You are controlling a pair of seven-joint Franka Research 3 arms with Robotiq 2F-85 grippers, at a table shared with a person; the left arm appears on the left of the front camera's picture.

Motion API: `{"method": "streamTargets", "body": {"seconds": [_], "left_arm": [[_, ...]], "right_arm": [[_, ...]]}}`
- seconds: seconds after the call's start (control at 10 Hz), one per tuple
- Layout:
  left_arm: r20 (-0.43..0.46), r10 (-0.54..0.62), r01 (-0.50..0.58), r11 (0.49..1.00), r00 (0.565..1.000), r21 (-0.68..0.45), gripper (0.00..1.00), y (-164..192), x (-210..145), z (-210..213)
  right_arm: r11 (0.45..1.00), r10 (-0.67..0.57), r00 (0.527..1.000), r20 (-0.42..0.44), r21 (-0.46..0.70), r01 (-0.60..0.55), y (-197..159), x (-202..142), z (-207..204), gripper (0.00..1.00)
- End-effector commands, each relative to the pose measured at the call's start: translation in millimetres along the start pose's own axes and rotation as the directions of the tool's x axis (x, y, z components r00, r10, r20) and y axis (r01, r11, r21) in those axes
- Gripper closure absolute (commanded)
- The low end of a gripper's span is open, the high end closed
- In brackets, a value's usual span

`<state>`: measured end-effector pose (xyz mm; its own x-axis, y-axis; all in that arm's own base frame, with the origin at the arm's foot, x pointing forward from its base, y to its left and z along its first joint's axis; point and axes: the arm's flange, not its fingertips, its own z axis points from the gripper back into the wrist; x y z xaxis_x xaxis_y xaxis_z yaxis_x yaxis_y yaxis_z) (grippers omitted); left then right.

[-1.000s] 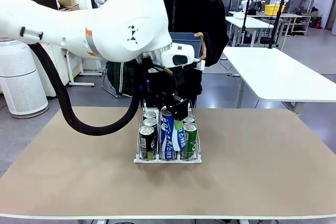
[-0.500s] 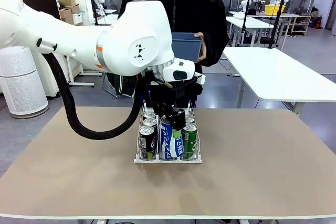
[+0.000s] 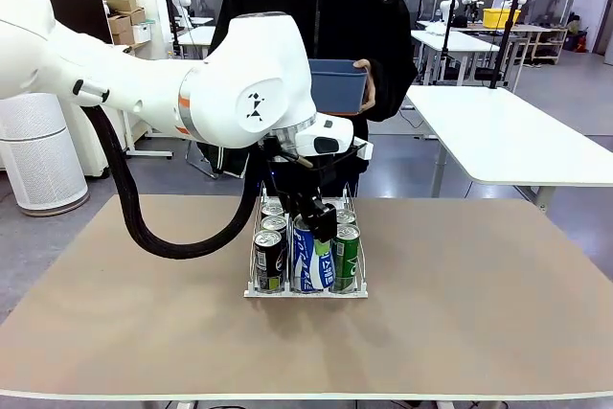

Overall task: Fill the beverage cans into the dispenser.
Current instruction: Place the picked Ionic drink in the line of the Automatic Can Dispenser with the same cans.

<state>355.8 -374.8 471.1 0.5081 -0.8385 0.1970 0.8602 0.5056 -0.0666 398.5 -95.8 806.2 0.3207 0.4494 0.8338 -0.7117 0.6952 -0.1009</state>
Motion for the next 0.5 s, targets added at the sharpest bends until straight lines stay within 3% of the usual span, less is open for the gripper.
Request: {"method": "streamTargets", "body": {"seconds": [0.0,0.4], "left_arm": [[-0.038,0.032,-0.032,0.999,0.999,-0.018,0.43,12,4,-9],[-0.017,0.049,-0.049,0.999,0.999,0.001,0.43,33,14,-33]], "right_arm": [[1.0,0.0,1.0,0.002,0.007,0.0,2,-1,-1,0.0],[1.0,0.0,1.0,0.002,0.007,0.0,2,-1,-1,0.0]]}}
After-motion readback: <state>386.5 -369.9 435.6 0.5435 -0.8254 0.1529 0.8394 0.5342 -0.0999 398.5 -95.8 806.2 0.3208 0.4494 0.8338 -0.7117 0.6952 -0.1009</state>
